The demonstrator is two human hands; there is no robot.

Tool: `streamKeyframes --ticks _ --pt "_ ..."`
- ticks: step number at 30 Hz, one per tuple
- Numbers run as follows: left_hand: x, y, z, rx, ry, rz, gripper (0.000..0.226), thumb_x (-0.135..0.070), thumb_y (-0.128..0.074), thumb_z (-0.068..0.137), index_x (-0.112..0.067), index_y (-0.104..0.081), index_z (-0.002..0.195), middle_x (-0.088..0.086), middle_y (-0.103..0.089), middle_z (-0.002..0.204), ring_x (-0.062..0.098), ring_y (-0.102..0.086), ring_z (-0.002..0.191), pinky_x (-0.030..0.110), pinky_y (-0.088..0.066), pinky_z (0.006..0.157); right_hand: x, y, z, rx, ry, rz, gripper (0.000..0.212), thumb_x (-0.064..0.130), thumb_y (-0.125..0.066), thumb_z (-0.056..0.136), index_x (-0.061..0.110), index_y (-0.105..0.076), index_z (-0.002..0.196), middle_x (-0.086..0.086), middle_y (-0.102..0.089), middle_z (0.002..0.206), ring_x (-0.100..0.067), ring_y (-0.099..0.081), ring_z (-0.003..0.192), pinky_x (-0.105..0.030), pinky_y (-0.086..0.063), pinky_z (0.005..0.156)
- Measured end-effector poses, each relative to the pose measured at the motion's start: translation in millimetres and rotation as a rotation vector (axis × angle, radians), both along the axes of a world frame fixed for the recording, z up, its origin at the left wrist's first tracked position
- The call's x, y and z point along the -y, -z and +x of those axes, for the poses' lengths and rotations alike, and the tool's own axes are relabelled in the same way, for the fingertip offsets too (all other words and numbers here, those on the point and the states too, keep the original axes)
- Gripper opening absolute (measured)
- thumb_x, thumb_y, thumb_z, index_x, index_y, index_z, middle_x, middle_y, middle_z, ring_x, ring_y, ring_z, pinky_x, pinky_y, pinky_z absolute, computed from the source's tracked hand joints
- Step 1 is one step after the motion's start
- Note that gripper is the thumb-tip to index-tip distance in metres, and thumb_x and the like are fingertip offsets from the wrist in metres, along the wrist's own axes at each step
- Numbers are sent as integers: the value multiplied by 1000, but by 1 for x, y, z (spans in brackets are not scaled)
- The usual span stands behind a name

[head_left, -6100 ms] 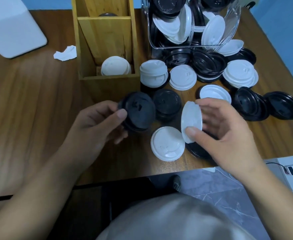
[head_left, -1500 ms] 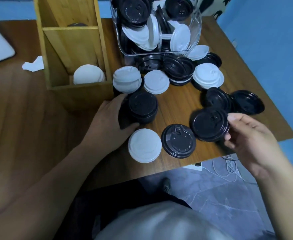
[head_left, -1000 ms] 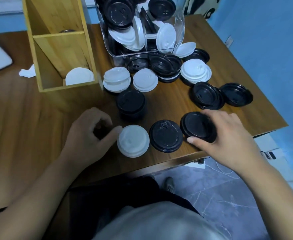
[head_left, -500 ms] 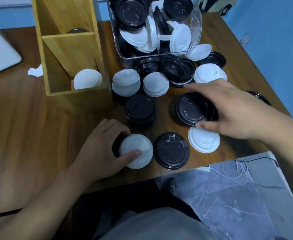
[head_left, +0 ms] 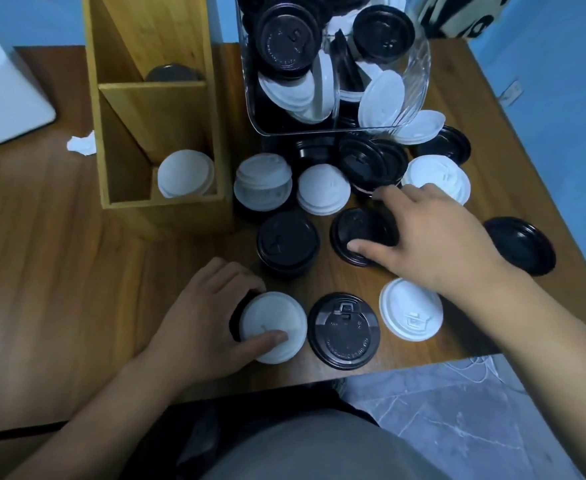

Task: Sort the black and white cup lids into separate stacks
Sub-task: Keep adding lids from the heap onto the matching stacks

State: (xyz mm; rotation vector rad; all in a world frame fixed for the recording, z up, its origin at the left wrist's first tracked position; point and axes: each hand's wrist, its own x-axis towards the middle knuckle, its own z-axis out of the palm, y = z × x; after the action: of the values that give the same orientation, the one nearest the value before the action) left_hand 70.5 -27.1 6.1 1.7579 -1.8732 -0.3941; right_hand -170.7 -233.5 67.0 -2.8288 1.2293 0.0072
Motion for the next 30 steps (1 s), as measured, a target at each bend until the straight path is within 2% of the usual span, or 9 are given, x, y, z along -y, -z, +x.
streamKeyframes --ticks 3,7,11,14,17,20,23,27,30 --pt "-1 0 1 -5 -4 5 60 -70 -70 81 -15 -67 105 -7 -59 103 15 -53 95 28 -45 82 -2 9 3 -34 -85 71 71 69 -57 81 21 -55 134 -3 -63 120 -31 -58 107 -40 -48 84" --pt "-2 0 1 -6 -3 18 63 -69 -72 78 -14 -66 109 -6 -60 106 16 -53 98 31 -47 84 0 11 -3 70 -135 296 74 42 -72 80 22 -46 146 1 -52 143 -25 -52 125 -35 -44 105" --pt "-1 0 1 27 32 31 74 -76 -75 72 -18 -65 116 -7 -59 111 19 -55 100 43 -49 85 -5 16 6 37 -91 246 80 58 -74 79 22 -46 145 -1 -56 137 -27 -54 120 -42 -48 99" --pt "-3 -2 1 61 75 53 87 -85 -72 66 -20 -63 124 -9 -59 119 21 -56 107 47 -47 85 -12 6 1 106 -105 243 79 53 -80 77 23 -48 143 0 -58 138 -25 -53 125 -38 -45 104" --pt "-5 -4 1 72 97 61 94 -87 -71 64 -21 -62 130 -10 -59 125 20 -55 113 46 -46 88 -34 -12 -24 243 -154 296 79 48 -85 73 23 -54 141 5 -54 146 -15 -48 134 -25 -33 114" --pt "-6 -3 0 93 97 52 92 -83 -74 64 -21 -62 131 -9 -59 126 21 -55 114 46 -45 88 -68 -18 -42 277 -233 379 78 50 -86 72 24 -57 141 9 -51 149 -12 -46 137 -27 -33 117" --pt "-6 -1 -1 103 79 42 85 -80 -76 65 -22 -64 127 -10 -60 123 20 -55 113 44 -45 87 -94 -10 -45 261 -182 343 77 62 -78 76 27 -56 140 13 -54 144 -12 -51 132 -37 -43 111" --pt "-7 0 -3 112 60 29 83 -80 -76 64 -22 -65 123 -8 -60 120 20 -55 111 44 -44 86 -126 -12 -37 296 175 158 73 79 -61 71 32 -58 127 14 -61 113 -14 -62 102 -29 -48 81" --pt "-6 0 -3 117 56 18 83 -79 -77 63 -21 -65 121 -8 -60 119 21 -55 109 44 -45 85 -142 -10 -20 231 273 79 72 83 -53 71 29 -61 118 8 -57 102 -23 -65 92 -33 -51 70"
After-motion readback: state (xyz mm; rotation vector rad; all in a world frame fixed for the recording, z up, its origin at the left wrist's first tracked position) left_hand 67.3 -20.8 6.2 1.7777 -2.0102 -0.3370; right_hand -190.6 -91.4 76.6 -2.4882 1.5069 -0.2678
